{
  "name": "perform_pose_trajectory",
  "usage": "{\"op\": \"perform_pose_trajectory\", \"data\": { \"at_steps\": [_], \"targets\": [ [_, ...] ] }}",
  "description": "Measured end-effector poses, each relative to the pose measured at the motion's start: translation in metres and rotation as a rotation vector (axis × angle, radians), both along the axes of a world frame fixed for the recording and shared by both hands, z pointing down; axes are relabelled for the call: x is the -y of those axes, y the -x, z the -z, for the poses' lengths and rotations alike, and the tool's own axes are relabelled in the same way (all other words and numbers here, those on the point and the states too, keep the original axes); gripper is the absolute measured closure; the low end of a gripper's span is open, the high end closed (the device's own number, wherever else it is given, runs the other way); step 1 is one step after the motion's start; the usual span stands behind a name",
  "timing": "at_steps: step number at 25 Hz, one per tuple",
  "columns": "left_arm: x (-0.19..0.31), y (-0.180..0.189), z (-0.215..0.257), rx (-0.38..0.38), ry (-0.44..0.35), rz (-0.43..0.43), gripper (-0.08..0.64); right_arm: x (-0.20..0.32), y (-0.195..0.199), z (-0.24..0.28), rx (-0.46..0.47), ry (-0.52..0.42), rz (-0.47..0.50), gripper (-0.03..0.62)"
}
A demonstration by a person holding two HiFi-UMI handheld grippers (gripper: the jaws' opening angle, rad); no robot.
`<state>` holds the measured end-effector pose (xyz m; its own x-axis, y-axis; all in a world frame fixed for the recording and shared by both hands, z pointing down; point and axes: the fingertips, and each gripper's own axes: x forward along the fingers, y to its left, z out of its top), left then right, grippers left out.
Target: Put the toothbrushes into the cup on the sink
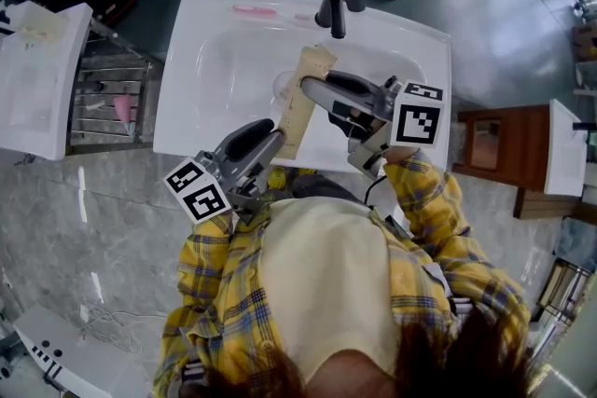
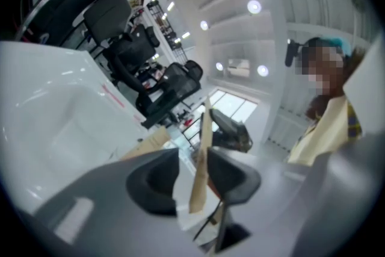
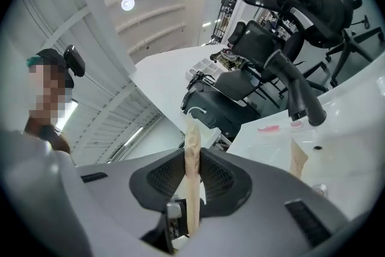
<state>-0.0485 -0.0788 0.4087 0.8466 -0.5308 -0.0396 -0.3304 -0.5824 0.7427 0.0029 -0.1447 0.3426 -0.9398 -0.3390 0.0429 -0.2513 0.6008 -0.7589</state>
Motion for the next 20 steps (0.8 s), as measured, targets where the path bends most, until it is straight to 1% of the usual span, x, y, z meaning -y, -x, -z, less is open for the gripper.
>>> {"op": "perform_pose_trajectory", "data": {
  "at_steps": [3, 8, 12, 15, 20],
  "targets": [
    [0.006, 0.011, -0.002, 0.056, -0.018, 0.048, 0.428, 0.007, -0.006, 0.003, -0.012, -0.015, -0.038, 0.519],
    [0.017, 0.023, -0.007, 0.215, -0.058, 0.142, 0.428, 0.016, -0.015, 0.006, -0.052, -0.061, -0.104, 0.518],
    [0.024, 0.028, -0.011, 0.359, -0.088, 0.209, 0.430, 0.023, -0.020, 0.008, -0.119, -0.142, -0.168, 0.520],
    [0.028, 0.030, -0.012, 0.460, -0.124, 0.233, 0.431, 0.029, -0.023, 0.007, -0.175, -0.204, -0.220, 0.519],
    [0.030, 0.028, -0.011, 0.543, -0.166, 0.250, 0.448, 0.033, -0.024, 0.003, -0.265, -0.318, -0.289, 0.520]
  ]
}}
